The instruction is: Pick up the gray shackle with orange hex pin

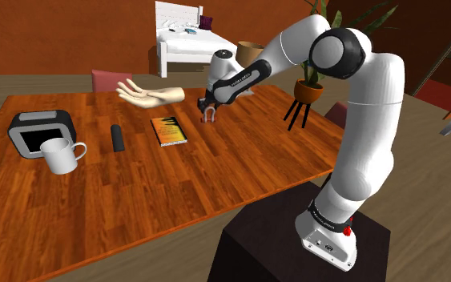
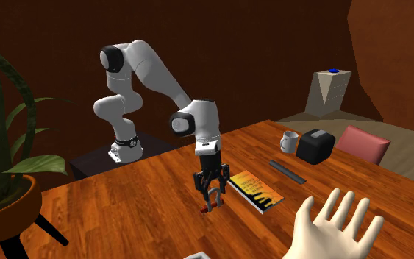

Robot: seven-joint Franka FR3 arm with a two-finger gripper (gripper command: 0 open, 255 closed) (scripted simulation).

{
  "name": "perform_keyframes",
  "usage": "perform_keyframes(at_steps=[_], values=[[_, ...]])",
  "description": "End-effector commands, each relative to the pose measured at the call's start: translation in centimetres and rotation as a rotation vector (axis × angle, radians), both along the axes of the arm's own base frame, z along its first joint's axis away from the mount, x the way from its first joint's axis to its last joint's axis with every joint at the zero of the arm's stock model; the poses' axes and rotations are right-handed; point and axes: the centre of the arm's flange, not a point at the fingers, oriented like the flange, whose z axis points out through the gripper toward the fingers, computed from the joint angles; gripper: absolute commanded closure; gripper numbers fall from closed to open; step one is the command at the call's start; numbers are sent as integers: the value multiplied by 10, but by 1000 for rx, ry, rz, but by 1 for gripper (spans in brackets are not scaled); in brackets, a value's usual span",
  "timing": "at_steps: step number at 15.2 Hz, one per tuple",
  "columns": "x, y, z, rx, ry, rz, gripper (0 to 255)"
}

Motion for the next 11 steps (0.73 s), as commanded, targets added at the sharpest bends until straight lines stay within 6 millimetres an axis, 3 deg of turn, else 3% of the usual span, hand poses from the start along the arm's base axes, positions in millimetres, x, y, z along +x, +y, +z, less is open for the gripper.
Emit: perform_keyframes(at_steps=[1,9,11], values=[[-1,0,11,0,0,0,255],[-1,0,54,0,0,0,255],[-1,0,54,0,0,0,255]])
